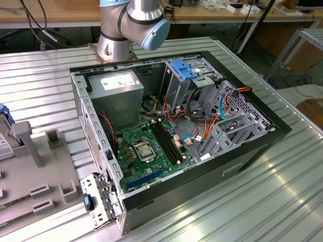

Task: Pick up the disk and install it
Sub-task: 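Pick up the disk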

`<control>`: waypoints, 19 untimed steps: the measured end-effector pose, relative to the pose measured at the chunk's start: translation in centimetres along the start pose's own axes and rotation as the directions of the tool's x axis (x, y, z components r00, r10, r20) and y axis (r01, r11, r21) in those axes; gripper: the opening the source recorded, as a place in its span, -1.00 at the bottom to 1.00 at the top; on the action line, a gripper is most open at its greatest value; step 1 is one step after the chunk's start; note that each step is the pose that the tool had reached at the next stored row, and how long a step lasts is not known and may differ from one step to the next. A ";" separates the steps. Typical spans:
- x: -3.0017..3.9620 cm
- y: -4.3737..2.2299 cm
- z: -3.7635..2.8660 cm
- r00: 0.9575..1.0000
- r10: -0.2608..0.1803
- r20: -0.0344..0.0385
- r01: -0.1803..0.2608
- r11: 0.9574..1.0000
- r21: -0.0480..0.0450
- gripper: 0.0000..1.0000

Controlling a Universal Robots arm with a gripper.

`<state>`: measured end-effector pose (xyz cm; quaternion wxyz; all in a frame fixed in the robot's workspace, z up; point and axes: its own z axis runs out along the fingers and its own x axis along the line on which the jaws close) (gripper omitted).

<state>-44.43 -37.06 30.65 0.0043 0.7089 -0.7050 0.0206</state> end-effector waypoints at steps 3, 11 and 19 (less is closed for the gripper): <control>0.00 0.00 0.00 1.000 0.001 0.000 -0.001 1.000 0.000 -0.25; 0.00 0.00 -0.05 1.000 0.002 0.000 -0.002 1.000 0.000 -0.25; 0.04 -0.02 -1.05 1.000 0.002 0.000 -0.002 1.000 0.001 -0.25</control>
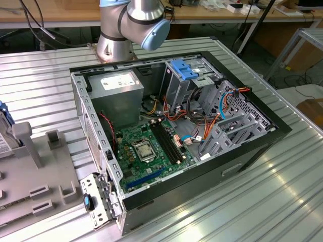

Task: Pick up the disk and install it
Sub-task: 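Pick up the disk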

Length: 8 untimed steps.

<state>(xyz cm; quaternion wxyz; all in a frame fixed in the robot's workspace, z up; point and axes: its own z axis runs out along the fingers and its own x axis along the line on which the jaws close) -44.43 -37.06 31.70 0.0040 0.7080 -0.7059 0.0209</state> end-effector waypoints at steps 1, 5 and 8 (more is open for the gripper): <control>0.00 0.00 -0.08 1.000 0.000 0.000 0.000 1.000 0.000 -0.25; 0.01 -0.01 -0.17 1.000 0.000 0.000 0.000 1.000 0.000 -0.25; 0.01 0.00 -0.18 1.000 0.000 0.000 0.000 1.000 0.000 -0.25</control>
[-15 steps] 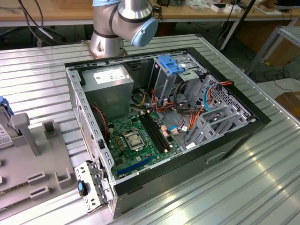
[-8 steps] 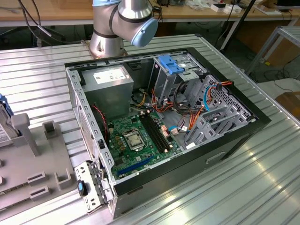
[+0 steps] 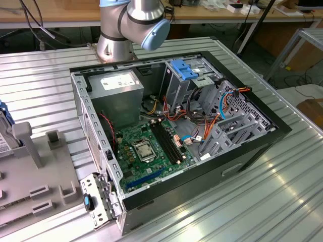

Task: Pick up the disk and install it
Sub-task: 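Pick up the disk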

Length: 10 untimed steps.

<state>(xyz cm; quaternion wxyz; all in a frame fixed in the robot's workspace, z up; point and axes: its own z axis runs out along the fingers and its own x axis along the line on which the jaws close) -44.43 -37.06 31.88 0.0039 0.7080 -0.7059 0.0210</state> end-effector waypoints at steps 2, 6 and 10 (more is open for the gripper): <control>0.00 0.00 -0.01 1.000 0.000 0.000 0.000 1.000 0.000 -0.25; 0.01 0.06 -0.07 1.000 0.000 0.001 0.000 1.000 0.004 -0.25; 0.03 0.09 -0.39 1.000 0.000 0.001 0.000 1.000 0.015 -0.25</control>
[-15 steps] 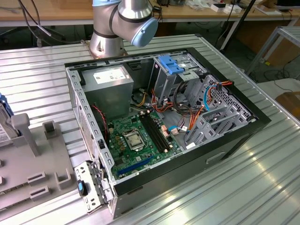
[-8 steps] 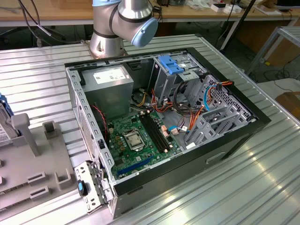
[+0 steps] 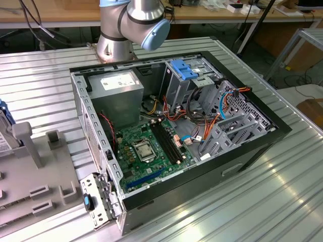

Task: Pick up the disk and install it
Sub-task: 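Pick up the disk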

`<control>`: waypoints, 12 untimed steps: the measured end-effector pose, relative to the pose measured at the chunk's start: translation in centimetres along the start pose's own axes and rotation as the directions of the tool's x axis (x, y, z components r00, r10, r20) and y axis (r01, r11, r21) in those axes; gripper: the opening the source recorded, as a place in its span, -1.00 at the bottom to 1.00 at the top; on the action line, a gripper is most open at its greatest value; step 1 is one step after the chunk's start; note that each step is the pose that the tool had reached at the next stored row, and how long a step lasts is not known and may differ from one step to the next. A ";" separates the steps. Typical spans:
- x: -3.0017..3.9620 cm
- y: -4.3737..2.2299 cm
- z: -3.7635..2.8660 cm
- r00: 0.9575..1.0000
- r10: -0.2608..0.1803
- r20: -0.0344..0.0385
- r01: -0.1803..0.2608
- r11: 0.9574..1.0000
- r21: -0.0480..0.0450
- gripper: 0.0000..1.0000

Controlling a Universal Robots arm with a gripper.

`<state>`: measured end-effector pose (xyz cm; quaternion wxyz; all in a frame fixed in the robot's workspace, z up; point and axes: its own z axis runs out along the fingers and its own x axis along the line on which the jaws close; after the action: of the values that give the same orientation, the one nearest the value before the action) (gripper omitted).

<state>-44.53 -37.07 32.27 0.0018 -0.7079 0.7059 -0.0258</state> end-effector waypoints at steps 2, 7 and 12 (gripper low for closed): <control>0.01 -0.01 -0.32 1.000 0.000 0.000 0.000 1.000 0.003 -0.25; 0.07 -0.07 -1.98 1.000 0.000 0.000 0.000 1.000 0.010 -0.25; 0.07 -0.01 -1.99 1.000 0.000 0.000 0.000 1.000 0.011 -0.25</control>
<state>-44.60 -37.07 34.26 0.0057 -0.7077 0.7059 -0.0296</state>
